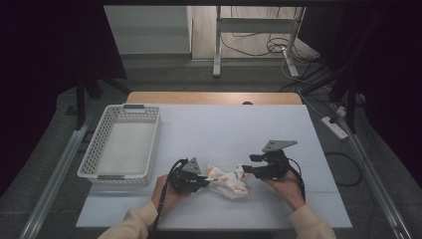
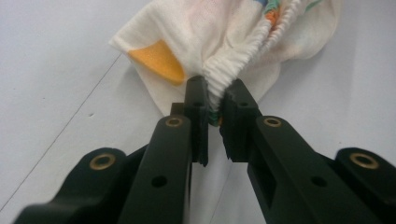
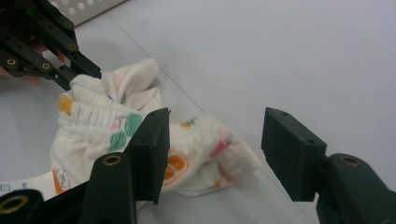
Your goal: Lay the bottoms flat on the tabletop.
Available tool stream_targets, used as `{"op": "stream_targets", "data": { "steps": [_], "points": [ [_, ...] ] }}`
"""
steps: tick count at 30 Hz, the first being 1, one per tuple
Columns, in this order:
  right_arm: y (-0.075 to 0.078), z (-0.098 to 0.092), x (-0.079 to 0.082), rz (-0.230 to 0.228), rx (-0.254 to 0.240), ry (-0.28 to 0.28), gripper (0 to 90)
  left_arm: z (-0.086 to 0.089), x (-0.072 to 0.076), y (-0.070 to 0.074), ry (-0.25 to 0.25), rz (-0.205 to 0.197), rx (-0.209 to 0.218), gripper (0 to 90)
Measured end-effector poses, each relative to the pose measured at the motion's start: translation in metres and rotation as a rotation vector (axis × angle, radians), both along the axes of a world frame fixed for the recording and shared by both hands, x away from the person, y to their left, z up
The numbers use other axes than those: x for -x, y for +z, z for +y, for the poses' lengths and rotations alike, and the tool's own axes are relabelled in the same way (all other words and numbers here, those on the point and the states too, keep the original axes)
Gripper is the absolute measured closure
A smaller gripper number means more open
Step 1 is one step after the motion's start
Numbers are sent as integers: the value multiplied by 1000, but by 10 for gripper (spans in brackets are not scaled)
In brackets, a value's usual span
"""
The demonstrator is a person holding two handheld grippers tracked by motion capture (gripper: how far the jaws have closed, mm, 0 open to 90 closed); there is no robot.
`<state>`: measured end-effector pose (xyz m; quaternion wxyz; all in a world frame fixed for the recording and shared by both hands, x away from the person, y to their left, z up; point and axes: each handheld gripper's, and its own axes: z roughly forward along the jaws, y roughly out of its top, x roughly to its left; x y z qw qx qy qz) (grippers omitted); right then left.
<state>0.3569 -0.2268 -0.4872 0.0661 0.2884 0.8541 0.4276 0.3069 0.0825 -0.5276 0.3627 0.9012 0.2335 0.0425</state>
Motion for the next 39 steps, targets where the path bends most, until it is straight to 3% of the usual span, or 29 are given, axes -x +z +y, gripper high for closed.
{"op": "stream_targets", "data": {
  "steps": [5,10,19,23,31,34,36,39],
  "points": [
    [4,13,-11,23,32,46,405,0,0,-1,2,8,6,818],
    [-2,20,-17,57,72,66,411,2,0,0,5,10,9,818],
    [-11,23,-16,117,120,103,417,2,-1,0,9,14,13,818],
    [-13,20,-13,123,125,117,439,3,-1,0,10,16,15,818],
    [-18,19,-4,111,173,164,534,3,-1,0,11,16,16,819],
    [-17,21,-3,68,187,162,527,3,-1,0,11,17,17,819],
    [-15,20,-2,28,188,150,503,3,-1,0,13,18,18,819],
    [-11,17,-5,36,163,141,521,3,-2,0,14,20,19,819]
  ]
}}
